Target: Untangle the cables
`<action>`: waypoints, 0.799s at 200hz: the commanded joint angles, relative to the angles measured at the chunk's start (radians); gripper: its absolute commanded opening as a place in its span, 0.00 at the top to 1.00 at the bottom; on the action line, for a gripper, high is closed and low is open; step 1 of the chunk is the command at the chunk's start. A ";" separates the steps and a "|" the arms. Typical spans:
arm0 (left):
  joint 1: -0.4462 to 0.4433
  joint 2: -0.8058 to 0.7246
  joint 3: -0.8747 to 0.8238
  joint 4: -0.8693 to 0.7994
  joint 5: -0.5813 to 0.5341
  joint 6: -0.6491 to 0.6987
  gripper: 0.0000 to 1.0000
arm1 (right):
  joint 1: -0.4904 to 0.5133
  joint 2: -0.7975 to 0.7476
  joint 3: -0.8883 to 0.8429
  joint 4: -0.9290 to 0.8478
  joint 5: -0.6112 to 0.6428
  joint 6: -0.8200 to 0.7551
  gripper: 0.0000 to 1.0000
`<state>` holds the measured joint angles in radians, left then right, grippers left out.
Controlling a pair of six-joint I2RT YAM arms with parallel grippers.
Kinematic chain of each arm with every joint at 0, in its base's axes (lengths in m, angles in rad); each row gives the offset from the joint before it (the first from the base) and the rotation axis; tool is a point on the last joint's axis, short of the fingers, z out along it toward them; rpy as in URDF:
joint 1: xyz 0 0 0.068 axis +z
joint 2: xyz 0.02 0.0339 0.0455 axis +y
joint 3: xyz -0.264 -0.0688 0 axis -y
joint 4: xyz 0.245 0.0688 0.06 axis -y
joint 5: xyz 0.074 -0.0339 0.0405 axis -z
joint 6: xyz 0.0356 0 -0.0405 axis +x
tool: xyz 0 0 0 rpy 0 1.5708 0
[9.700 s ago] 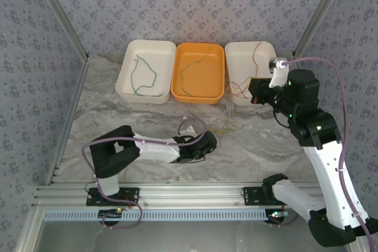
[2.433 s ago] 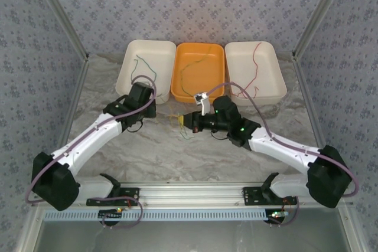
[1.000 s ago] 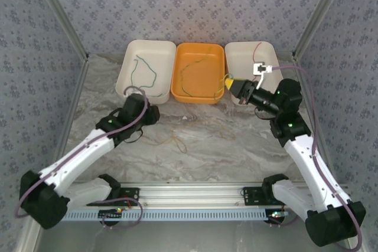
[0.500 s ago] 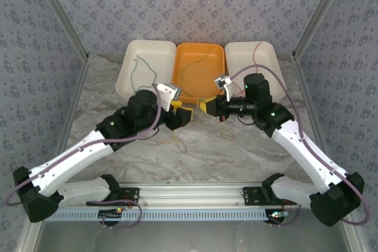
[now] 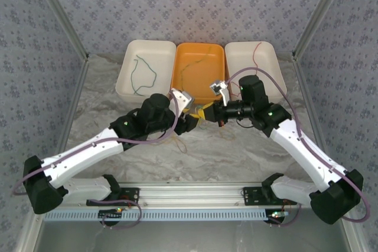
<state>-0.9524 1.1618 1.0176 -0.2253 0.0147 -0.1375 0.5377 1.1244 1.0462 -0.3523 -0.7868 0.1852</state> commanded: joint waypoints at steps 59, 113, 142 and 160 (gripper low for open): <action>-0.017 0.012 -0.007 0.069 -0.213 0.081 0.75 | 0.010 -0.023 0.027 -0.082 -0.033 -0.046 1.00; -0.014 -0.061 0.043 -0.021 -0.397 0.211 0.89 | 0.063 0.018 0.045 -0.287 0.138 -0.136 1.00; 0.045 -0.065 0.116 -0.120 -0.311 0.075 0.90 | 0.112 0.009 0.026 -0.266 0.255 -0.138 1.00; 0.109 -0.063 0.173 -0.224 -0.212 -0.298 0.89 | 0.111 -0.024 0.019 -0.200 0.334 -0.136 1.00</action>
<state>-0.9089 1.1179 1.1034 -0.3153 -0.2897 -0.0727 0.6426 1.1404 1.0645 -0.5907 -0.5930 0.0757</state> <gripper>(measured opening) 0.100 0.057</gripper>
